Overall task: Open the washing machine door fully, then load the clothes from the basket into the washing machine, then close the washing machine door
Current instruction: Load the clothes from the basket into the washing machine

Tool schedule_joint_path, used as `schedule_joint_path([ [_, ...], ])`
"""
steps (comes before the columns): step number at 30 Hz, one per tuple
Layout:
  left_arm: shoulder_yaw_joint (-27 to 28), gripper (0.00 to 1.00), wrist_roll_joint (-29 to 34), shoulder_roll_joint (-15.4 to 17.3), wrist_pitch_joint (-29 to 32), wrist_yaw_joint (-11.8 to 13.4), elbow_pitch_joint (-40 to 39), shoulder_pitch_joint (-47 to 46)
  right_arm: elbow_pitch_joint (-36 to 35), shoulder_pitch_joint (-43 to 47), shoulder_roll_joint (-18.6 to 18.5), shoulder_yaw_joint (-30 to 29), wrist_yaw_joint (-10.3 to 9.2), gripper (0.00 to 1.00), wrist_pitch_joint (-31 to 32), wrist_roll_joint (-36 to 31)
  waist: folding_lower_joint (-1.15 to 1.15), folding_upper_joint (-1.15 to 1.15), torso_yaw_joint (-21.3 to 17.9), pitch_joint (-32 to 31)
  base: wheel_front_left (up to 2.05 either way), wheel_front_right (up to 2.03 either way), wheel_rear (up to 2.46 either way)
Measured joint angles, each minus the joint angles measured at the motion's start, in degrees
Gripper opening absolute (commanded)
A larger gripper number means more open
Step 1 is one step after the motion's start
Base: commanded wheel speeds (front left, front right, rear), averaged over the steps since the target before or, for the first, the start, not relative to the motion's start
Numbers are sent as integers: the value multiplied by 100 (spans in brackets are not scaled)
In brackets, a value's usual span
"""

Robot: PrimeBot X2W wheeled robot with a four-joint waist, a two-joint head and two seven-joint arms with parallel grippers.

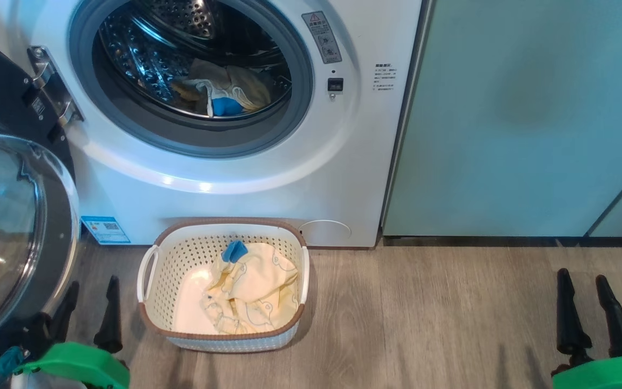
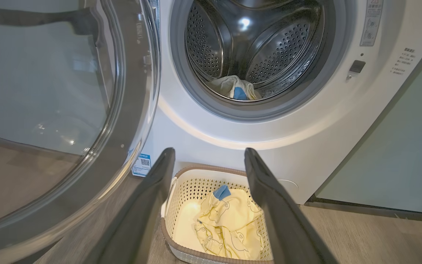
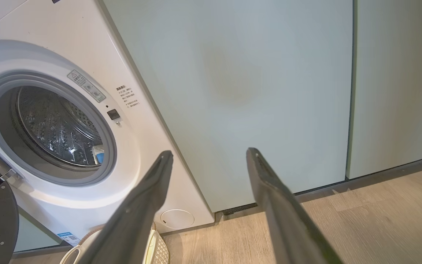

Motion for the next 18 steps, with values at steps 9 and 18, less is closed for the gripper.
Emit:
schedule_joint_path([
  [9, 0, 100, 48, -23, 0, -31, 20, -3, 1, -4, -1, 1, 0, 100, 0, 0, 0, 0, 76, 36, 0, 0, 0],
  [18, 9, 100, 104, -57, 0, -57, 32, -4, -7, -4, 0, -2, 0, 100, 0, 0, 0, 0, 86, 65, 0, 0, 0],
])
